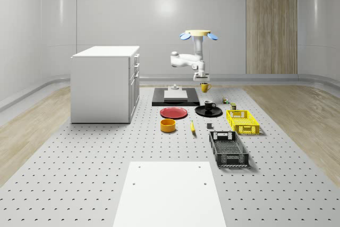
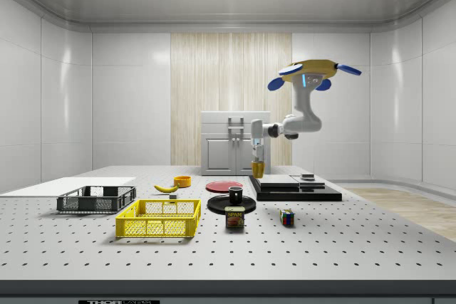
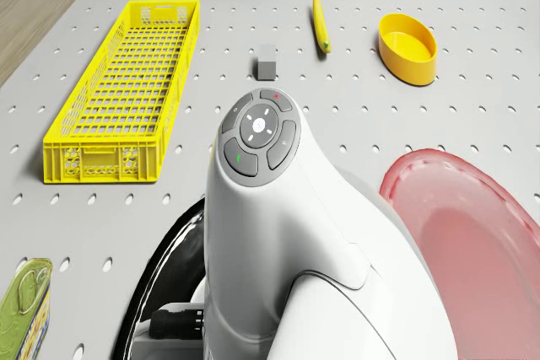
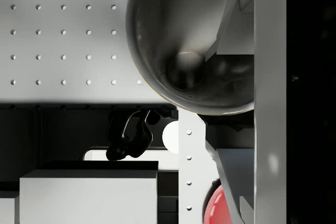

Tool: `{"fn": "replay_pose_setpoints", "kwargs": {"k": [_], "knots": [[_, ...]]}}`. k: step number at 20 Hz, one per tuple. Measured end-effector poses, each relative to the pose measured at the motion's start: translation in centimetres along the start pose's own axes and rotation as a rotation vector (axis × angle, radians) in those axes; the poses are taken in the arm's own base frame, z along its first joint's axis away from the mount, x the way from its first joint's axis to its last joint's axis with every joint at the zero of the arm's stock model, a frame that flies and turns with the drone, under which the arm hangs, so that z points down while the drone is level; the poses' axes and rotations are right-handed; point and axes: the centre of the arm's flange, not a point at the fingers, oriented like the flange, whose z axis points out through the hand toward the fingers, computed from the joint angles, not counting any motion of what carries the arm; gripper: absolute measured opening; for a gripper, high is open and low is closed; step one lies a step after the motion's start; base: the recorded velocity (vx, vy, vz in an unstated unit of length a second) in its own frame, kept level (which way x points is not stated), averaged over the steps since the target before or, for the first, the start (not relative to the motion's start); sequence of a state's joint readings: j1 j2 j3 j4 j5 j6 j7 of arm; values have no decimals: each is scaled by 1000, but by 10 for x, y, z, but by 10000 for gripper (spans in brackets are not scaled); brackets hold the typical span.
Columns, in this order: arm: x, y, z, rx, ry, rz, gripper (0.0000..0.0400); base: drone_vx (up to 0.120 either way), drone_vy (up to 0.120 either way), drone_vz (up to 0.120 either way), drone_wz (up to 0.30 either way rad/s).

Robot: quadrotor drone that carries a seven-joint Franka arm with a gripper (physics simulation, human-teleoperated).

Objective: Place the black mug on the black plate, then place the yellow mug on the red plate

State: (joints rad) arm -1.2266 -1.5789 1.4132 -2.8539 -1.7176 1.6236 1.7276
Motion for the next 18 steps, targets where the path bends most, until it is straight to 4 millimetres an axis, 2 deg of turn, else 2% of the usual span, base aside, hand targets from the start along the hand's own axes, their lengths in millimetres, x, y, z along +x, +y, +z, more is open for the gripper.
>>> {"fn": "replay_pose_setpoints", "kwargs": {"k": [18], "knots": [[0,0,0,0,0,0,110,120,-120,0,0]]}}
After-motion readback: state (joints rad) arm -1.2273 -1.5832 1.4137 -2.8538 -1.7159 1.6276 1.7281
